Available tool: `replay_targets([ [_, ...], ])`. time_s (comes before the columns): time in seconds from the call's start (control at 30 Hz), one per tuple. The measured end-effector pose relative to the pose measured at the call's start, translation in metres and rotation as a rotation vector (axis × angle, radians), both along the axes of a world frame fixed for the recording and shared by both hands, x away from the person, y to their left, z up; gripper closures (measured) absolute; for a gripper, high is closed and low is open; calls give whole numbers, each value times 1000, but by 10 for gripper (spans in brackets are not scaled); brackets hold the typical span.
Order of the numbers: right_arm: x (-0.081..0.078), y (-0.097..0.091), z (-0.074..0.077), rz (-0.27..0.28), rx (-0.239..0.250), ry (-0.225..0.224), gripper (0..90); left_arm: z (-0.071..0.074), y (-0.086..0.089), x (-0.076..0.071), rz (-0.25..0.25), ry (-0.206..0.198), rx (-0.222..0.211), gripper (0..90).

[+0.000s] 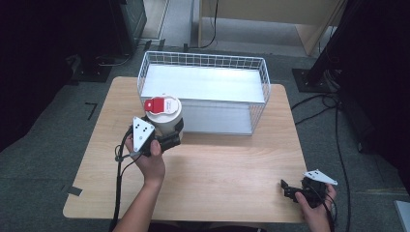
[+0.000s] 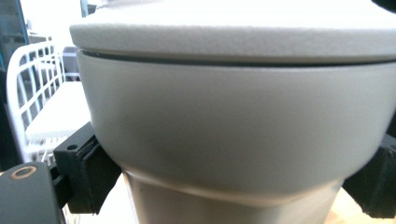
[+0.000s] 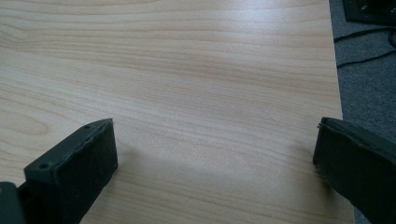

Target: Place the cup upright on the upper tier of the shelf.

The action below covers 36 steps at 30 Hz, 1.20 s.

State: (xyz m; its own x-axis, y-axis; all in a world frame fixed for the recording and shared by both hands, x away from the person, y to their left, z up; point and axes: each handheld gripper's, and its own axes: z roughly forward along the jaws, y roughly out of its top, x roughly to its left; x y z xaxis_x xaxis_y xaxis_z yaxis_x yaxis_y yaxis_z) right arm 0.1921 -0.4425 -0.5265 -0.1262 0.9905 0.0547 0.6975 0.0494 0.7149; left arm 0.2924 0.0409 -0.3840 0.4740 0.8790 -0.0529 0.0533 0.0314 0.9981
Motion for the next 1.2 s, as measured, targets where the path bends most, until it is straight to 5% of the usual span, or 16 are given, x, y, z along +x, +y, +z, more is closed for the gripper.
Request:
replay_targets([
  [1.2, 0, -1, 0, -2, 10, 1, 0, 63, -33, 56, 7, -125, 6, 76],
])
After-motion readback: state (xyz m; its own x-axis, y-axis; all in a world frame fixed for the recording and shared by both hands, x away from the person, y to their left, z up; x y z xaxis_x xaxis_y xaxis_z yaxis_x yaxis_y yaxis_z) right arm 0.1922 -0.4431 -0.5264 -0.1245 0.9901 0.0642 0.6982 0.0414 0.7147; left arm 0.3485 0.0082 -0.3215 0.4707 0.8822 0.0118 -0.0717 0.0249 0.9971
